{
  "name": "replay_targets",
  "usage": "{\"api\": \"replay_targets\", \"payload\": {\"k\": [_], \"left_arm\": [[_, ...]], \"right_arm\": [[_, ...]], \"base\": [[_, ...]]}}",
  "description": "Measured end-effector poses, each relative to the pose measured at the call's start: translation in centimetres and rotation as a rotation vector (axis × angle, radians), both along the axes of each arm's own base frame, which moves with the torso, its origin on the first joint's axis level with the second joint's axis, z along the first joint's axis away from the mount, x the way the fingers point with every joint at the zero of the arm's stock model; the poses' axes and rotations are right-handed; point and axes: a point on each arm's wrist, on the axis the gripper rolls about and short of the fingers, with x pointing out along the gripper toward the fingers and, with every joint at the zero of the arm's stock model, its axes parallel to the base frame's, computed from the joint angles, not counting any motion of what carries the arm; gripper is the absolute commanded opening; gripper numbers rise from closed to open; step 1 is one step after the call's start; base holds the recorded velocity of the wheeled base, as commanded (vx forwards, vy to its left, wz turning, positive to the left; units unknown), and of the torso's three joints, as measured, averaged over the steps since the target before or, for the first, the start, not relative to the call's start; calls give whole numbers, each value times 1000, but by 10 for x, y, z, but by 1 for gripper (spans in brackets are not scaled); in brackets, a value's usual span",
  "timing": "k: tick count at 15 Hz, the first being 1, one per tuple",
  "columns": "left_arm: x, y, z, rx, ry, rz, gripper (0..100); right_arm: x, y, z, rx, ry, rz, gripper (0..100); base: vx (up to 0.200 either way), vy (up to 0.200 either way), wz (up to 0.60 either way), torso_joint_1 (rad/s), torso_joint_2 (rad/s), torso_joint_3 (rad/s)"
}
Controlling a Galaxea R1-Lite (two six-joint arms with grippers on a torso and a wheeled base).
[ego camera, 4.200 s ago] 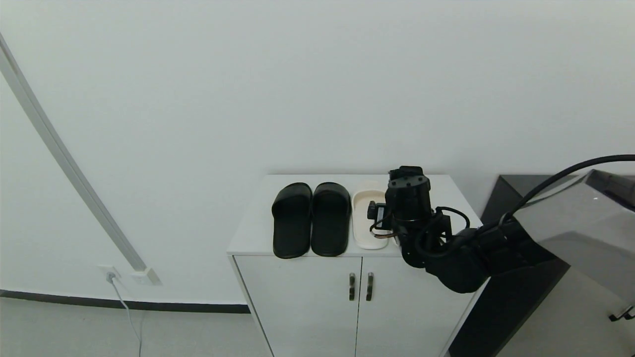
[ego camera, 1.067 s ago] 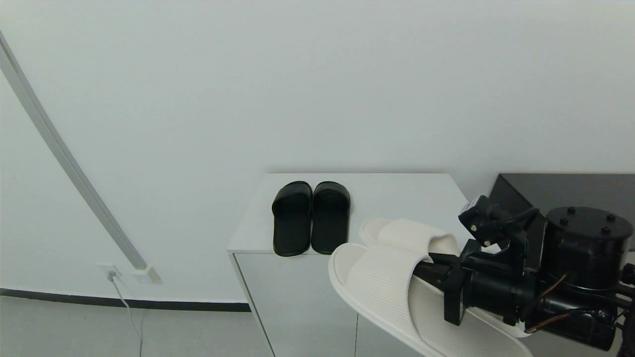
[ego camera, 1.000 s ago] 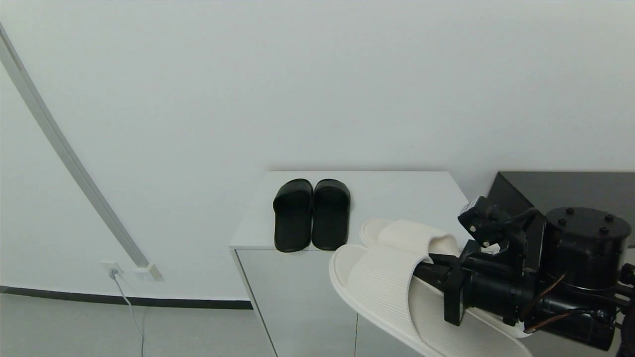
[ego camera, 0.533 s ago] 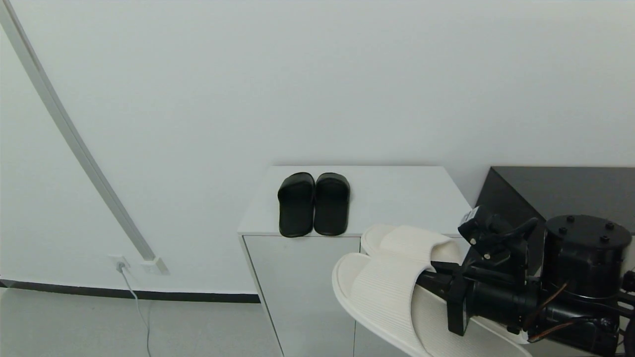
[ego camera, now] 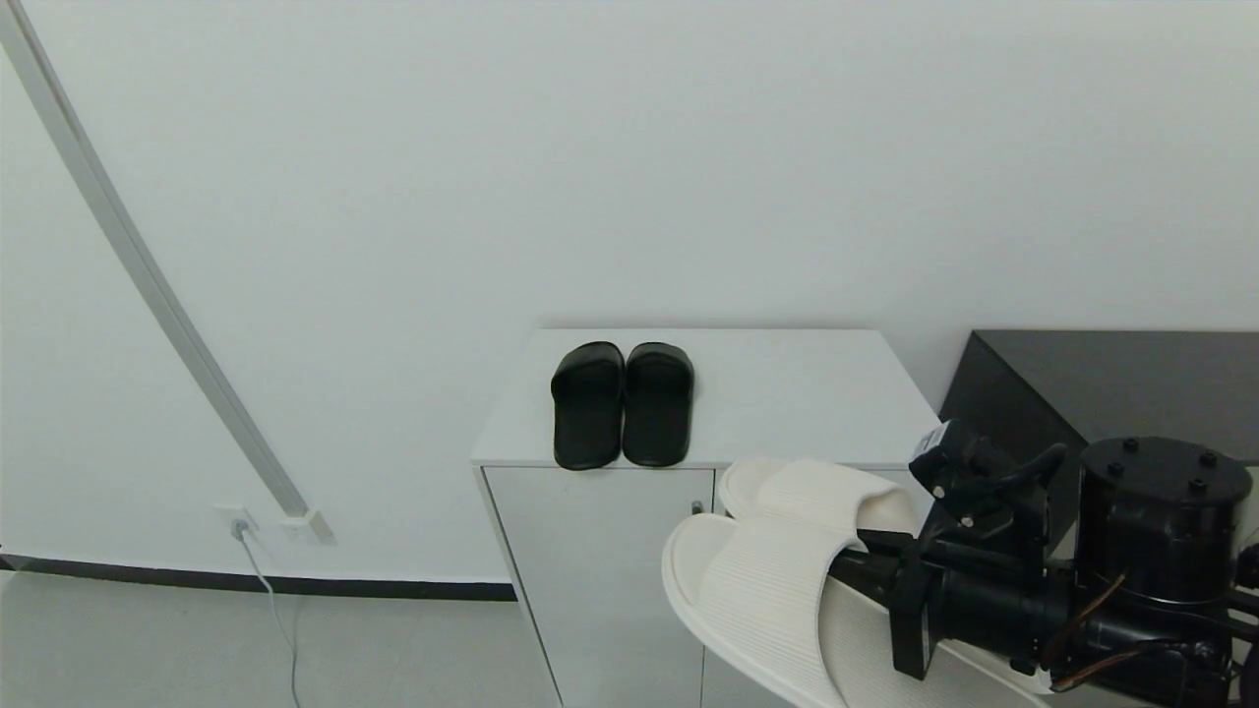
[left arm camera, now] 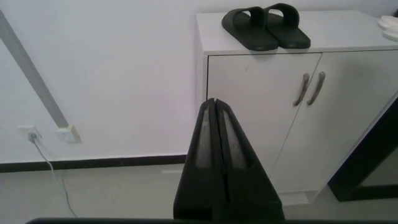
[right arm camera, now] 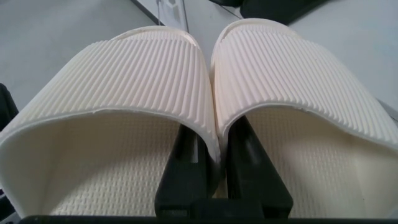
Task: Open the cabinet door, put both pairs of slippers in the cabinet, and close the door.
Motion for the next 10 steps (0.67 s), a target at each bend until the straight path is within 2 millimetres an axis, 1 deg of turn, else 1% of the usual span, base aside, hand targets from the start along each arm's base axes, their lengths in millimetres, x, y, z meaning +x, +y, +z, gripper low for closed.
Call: {"api": "replay_targets", "payload": {"k": [2,8,9,10], "left_arm": [[0,0,0,0,0,0,0],[0,0,0,-1,1,0,0],[0,0,0,-2,1,0,100],[0,0,0,0,2,0,100]], "right_arm": [[0,0,-1,-8,-5,4,0],[-1,-1,-2,-16,-4,7,0],[-1,0,-3,-17,-3,6,0],[-1,-1,-4,-21,2,6,0]], "base": [[0,0,0,-88,183,105],[0,0,0,-155,353,188],[0,0,0,-173,383,207],[0,0,0,-173,383,217]]}}
